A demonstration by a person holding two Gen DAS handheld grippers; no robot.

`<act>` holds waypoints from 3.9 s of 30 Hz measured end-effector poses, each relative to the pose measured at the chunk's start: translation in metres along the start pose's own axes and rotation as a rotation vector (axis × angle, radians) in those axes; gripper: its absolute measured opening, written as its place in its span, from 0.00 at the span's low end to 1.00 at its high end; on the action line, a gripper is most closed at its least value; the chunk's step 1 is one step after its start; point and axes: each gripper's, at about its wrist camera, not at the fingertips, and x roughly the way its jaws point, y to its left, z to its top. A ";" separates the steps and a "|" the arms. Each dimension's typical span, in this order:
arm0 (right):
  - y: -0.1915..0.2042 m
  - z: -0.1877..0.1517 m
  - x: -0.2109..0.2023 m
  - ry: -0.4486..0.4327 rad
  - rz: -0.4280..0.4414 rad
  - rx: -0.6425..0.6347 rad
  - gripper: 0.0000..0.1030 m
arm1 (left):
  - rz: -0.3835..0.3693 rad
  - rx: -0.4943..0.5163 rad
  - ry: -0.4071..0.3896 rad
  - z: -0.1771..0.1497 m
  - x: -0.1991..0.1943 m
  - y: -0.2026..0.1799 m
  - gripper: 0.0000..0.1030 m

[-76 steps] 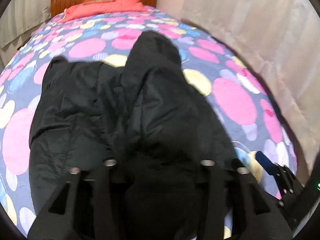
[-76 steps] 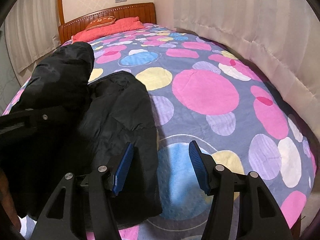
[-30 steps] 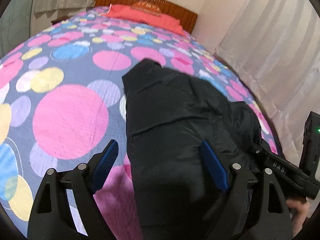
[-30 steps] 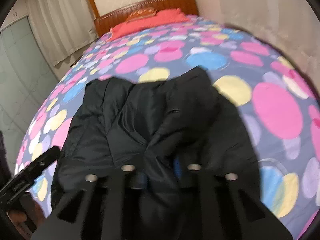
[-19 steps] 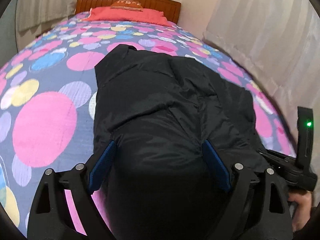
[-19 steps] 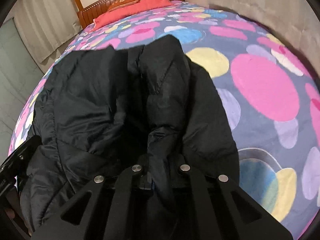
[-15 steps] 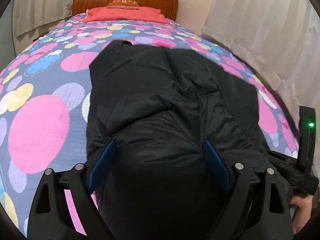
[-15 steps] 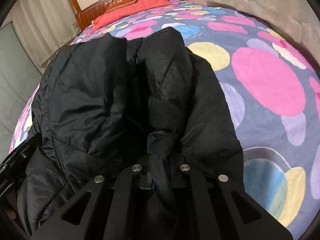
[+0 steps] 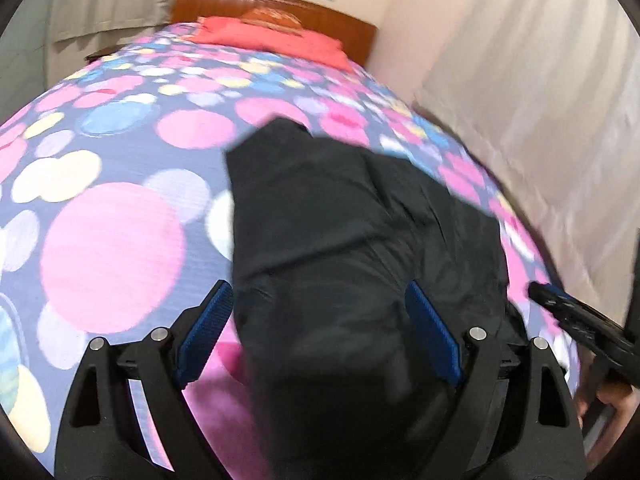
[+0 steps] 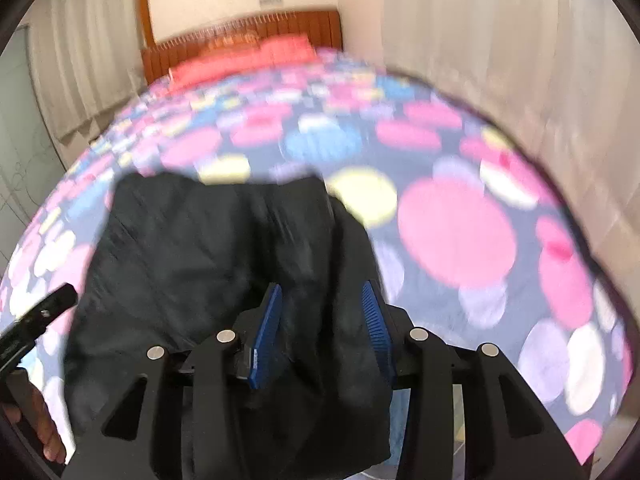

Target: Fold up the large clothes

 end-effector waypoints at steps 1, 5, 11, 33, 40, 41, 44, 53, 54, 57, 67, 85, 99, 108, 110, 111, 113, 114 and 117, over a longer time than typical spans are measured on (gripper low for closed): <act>0.008 0.008 -0.008 -0.025 0.027 -0.013 0.41 | 0.001 -0.016 -0.008 0.006 -0.002 0.003 0.85; 0.042 0.036 -0.004 -0.048 0.126 -0.078 0.41 | 0.022 -0.002 -0.008 0.026 0.005 -0.006 0.85; 0.057 0.037 0.067 0.053 0.084 -0.121 0.40 | 0.049 0.023 0.076 0.029 0.047 -0.024 0.85; 0.044 -0.013 0.129 0.019 0.049 -0.033 0.42 | 0.198 0.111 0.137 -0.001 0.114 -0.029 0.97; 0.045 -0.016 0.131 -0.002 0.036 -0.037 0.42 | 0.212 0.122 0.119 -0.004 0.118 -0.032 0.98; 0.045 -0.017 0.131 -0.004 0.036 -0.037 0.42 | 0.213 0.123 0.117 -0.004 0.118 -0.032 0.98; 0.046 -0.018 0.131 -0.010 0.034 -0.038 0.42 | 0.215 0.125 0.111 -0.005 0.118 -0.033 0.98; 0.042 -0.015 0.123 -0.014 0.054 -0.020 0.44 | 0.190 0.105 0.102 -0.001 0.107 -0.030 0.98; 0.041 -0.014 0.122 -0.011 0.058 -0.015 0.44 | 0.185 0.102 0.101 0.000 0.105 -0.030 0.98; 0.040 -0.010 0.117 -0.006 0.060 -0.008 0.46 | 0.173 0.083 0.106 0.004 0.098 -0.027 0.98; 0.020 -0.003 0.078 -0.039 0.105 0.083 0.57 | 0.088 -0.258 0.092 0.009 0.055 0.022 0.98; -0.075 0.001 0.074 0.015 0.310 0.466 0.74 | -0.096 -0.724 0.077 -0.014 0.033 0.108 0.98; -0.086 -0.028 0.143 0.190 0.569 0.594 0.82 | -0.301 -0.603 0.158 -0.021 0.076 0.089 0.98; -0.050 -0.022 0.149 0.235 0.522 0.384 0.78 | -0.346 -0.506 0.220 -0.015 0.091 0.060 0.98; -0.042 -0.025 0.151 0.256 0.542 0.385 0.54 | -0.333 -0.471 0.231 -0.013 0.095 0.050 0.97; -0.041 -0.026 0.150 0.251 0.543 0.394 0.52 | -0.337 -0.467 0.235 -0.012 0.096 0.048 0.96; -0.039 -0.028 0.148 0.246 0.570 0.406 0.41 | -0.347 -0.467 0.242 -0.011 0.095 0.046 0.95; -0.038 -0.030 0.147 0.243 0.588 0.423 0.39 | -0.351 -0.467 0.245 -0.010 0.098 0.046 0.95; -0.034 -0.030 0.143 0.232 0.607 0.431 0.35 | -0.358 -0.460 0.245 -0.007 0.095 0.045 0.95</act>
